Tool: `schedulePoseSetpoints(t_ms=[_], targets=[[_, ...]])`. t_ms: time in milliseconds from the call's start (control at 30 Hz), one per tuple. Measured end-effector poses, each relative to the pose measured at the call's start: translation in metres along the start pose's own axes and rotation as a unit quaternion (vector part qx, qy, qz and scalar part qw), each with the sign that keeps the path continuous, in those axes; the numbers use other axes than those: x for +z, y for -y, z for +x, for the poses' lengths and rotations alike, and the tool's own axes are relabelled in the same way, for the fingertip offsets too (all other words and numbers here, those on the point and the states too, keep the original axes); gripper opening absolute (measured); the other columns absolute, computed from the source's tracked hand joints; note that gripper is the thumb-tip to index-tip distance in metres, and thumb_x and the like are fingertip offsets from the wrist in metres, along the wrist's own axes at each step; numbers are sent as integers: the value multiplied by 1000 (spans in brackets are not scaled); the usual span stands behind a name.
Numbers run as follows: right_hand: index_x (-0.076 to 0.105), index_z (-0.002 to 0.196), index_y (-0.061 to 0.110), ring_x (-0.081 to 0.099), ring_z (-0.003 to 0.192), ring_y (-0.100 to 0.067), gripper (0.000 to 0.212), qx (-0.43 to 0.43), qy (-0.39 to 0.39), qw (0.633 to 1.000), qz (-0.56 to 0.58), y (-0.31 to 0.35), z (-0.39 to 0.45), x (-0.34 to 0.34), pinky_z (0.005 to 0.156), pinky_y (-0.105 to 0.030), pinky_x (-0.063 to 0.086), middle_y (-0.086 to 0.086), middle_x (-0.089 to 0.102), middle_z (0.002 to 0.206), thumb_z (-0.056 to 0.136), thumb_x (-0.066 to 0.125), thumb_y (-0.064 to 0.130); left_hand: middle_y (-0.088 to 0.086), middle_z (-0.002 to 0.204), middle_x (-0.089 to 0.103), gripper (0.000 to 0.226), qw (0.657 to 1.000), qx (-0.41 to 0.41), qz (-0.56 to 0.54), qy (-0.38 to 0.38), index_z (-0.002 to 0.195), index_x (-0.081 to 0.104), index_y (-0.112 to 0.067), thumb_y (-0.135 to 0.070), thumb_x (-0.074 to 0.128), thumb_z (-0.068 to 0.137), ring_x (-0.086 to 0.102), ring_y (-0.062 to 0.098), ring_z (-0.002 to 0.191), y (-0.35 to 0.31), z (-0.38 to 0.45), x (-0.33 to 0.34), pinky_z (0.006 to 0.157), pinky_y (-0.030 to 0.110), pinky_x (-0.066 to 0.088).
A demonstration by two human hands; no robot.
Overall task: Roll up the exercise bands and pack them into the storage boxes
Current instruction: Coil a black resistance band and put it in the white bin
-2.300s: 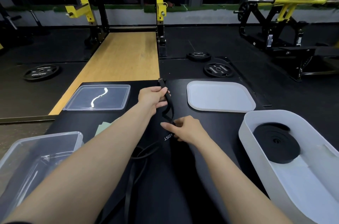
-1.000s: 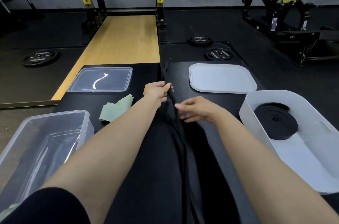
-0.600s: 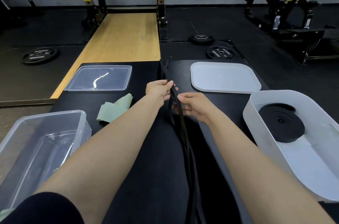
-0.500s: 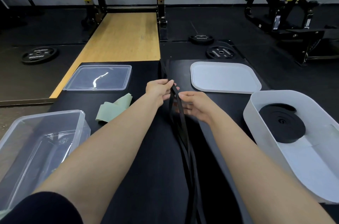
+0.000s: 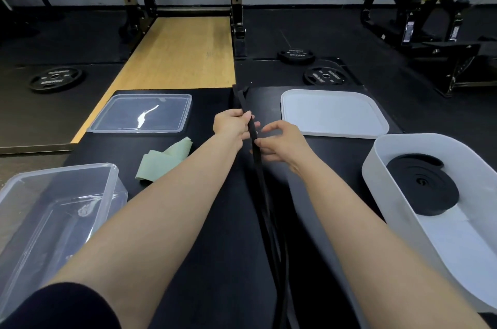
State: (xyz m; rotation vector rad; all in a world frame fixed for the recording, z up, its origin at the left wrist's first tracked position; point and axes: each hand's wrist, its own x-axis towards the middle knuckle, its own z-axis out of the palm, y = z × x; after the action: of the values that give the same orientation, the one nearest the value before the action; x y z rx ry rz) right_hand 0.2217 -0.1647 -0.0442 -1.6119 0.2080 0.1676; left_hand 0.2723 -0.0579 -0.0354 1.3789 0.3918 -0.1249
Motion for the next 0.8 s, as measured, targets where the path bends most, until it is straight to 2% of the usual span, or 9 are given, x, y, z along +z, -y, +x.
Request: schedulePoseSetpoints(t_ms=[100, 233, 300, 367, 433, 533, 700, 800], targets=[[60, 107, -3, 69, 73, -22, 21, 1, 13, 1000, 2, -1, 3, -4, 64, -26, 59, -19, 68, 90, 86, 61, -5, 10, 88, 63, 20, 999, -17, -22, 26, 112, 57, 3, -3, 53, 93, 66, 24, 84, -1, 0, -1, 68, 32, 58], [63, 98, 2, 68, 58, -6, 12, 13, 21, 998, 63, -4, 8, -9, 54, -18, 54, -7, 67, 78, 87, 61, -3, 10, 101, 66, 30, 997, -42, 16, 68, 115, 59, 2, -17, 59, 91, 67, 25, 93, 4, 0, -10, 79, 33, 57], [61, 99, 1, 68, 57, -6, 13, 25, 15, 993, 111, -5, 12, -10, 55, -17, 54, -8, 66, 79, 87, 60, -3, 9, 102, 65, 26, 993, -58, 41, 93, 108, 62, -2, -20, 60, 90, 65, 25, 100, 9, -5, -17, 78, 32, 55], [61, 99, 1, 68, 59, -7, 13, 28, 11, 990, 135, -5, 17, -10, 57, -17, 55, -9, 67, 80, 87, 60, -3, 6, 92, 66, 17, 989, -67, 55, 116, 98, 64, -4, -18, 62, 88, 65, 24, 97, 13, -12, -24, 70, 29, 57], [61, 94, 2, 69, 59, -7, 8, 27, 10, 989, 146, -4, 20, -9, 58, -17, 55, -6, 70, 74, 87, 60, -3, 7, 89, 67, 22, 988, -64, 61, 129, 105, 65, -3, -16, 64, 87, 66, 22, 87, 18, -20, -30, 64, 25, 59], [61, 87, 4, 69, 61, -8, 9, 17, 6, 988, 154, 1, 24, -7, 56, -17, 54, -1, 71, 65, 87, 60, -4, 12, 101, 67, 32, 987, -59, 66, 135, 115, 62, -2, -14, 66, 86, 66, 22, 91, 26, -27, -33, 66, 25, 58], [61, 99, 0, 69, 72, -14, 13, 15, -21, 990, 135, 1, 30, 1, 66, -19, 56, -10, 69, 84, 87, 61, -3, 15, 113, 66, 43, 992, -48, 44, 110, 119, 60, 0, -12, 72, 80, 65, 25, 104, 34, -33, -33, 67, 28, 60], [61, 103, 0, 66, 72, -13, 15, 10, -33, 992, 119, -1, 30, 5, 61, -15, 55, -8, 67, 83, 87, 61, -1, 17, 113, 66, 41, 993, -41, 55, 94, 117, 61, 1, -9, 73, 79, 64, 27, 104, 34, -32, -33, 68, 29, 60]])
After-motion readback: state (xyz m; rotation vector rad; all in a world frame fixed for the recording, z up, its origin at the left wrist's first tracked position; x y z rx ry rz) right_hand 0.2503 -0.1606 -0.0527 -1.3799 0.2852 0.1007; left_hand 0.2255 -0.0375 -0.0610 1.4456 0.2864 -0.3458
